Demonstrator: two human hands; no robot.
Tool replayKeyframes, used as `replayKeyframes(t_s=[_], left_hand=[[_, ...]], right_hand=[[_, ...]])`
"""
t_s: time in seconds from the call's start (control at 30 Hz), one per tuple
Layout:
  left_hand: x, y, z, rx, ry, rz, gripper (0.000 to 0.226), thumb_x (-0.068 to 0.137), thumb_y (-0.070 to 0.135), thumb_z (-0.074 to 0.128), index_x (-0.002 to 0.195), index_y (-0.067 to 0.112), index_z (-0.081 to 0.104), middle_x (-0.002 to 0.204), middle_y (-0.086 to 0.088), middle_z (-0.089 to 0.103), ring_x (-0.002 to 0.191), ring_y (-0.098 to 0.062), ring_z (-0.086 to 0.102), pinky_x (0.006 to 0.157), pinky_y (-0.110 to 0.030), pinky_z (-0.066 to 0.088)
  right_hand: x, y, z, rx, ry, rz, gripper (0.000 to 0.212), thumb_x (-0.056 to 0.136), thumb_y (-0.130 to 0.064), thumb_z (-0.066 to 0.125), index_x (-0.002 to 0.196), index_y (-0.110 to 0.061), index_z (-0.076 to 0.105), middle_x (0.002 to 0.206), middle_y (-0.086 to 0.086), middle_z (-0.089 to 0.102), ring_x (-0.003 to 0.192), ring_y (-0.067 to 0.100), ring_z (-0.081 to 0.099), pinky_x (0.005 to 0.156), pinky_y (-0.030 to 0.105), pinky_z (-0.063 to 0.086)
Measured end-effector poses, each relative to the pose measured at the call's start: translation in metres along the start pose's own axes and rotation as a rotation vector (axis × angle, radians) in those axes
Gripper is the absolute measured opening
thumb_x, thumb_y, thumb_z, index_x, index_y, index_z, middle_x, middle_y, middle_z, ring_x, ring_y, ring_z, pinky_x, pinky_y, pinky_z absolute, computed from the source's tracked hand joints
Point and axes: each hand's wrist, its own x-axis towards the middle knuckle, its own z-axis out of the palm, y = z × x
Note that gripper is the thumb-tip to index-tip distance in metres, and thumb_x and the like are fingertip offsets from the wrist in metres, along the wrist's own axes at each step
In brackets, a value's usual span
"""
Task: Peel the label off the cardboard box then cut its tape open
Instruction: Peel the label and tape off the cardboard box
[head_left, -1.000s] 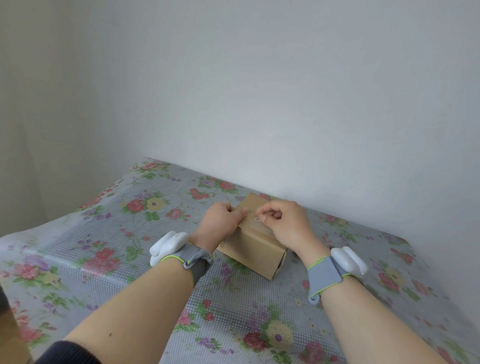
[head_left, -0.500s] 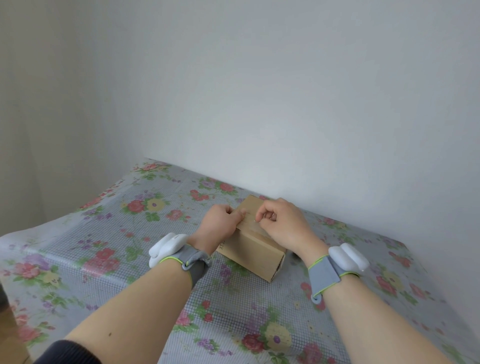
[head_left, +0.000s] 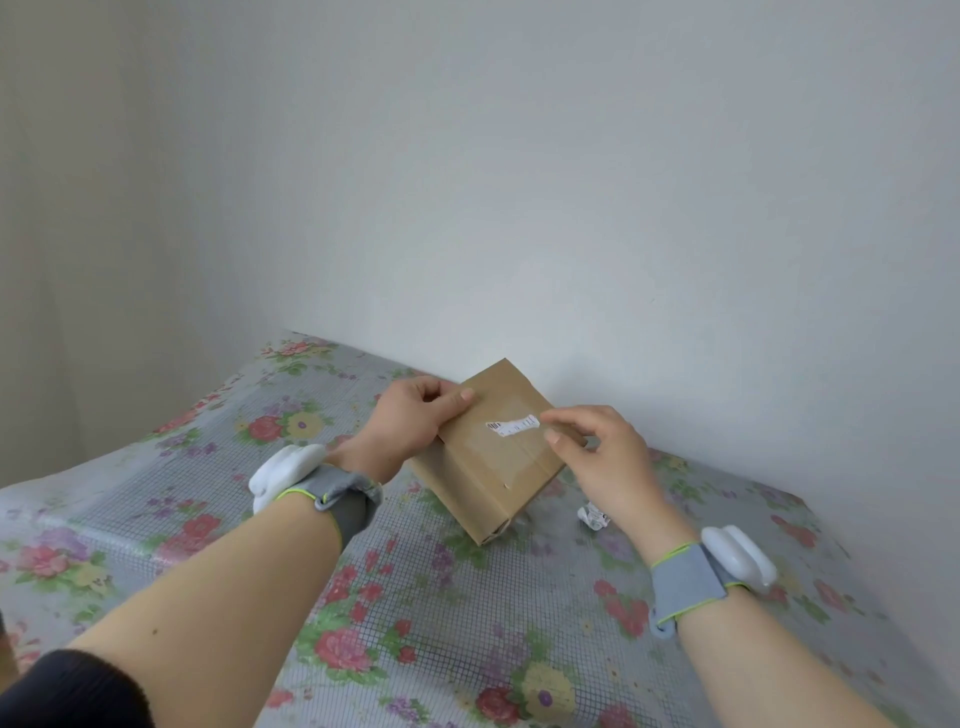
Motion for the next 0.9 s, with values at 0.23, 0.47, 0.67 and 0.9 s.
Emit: replayKeyframes(t_s=[0.23, 0.47, 0.67, 0.9], left_hand=[[-0.001, -0.006, -0.001, -0.046, 0.009, 0.036, 0.019, 0.087, 0.027, 0.066, 0.074, 0.014, 0.065, 0.067, 0.001, 0.064, 0.055, -0.005, 0.057, 0.05, -0.009, 0.044], [-0.004, -0.003, 0.004, -0.066, 0.02, 0.07, 0.017, 0.089, 0.023, 0.064, 0.079, 0.009, 0.065, 0.067, 0.002, 0.064, 0.047, 0.005, 0.056, 0.047, -0.007, 0.042], [-0.006, -0.004, 0.006, -0.055, 0.04, 0.095, 0.018, 0.089, 0.024, 0.064, 0.082, 0.008, 0.066, 0.07, 0.001, 0.064, 0.05, 0.004, 0.056, 0.049, -0.008, 0.044], [-0.013, -0.005, 0.018, -0.081, 0.101, 0.138, 0.017, 0.089, 0.023, 0.064, 0.076, 0.011, 0.063, 0.068, 0.003, 0.062, 0.056, -0.002, 0.055, 0.05, -0.009, 0.042]], right_hand=[[0.0, 0.001, 0.011, -0.055, 0.085, -0.046, 0.02, 0.084, -0.019, 0.066, 0.094, -0.036, 0.069, 0.104, -0.009, 0.054, 0.102, 0.013, 0.052, 0.088, 0.03, 0.043], [-0.005, -0.002, 0.022, -0.017, 0.151, 0.002, 0.021, 0.087, -0.014, 0.062, 0.096, -0.031, 0.069, 0.107, -0.008, 0.053, 0.107, 0.015, 0.049, 0.09, 0.022, 0.033], [-0.005, -0.007, 0.027, 0.038, 0.229, 0.034, 0.019, 0.084, -0.01, 0.065, 0.085, -0.028, 0.069, 0.101, -0.008, 0.054, 0.104, 0.017, 0.053, 0.087, 0.022, 0.036], [-0.005, -0.012, 0.025, 0.079, 0.324, 0.045, 0.02, 0.082, -0.006, 0.065, 0.083, -0.026, 0.068, 0.102, -0.009, 0.054, 0.106, 0.019, 0.054, 0.09, 0.026, 0.04]])
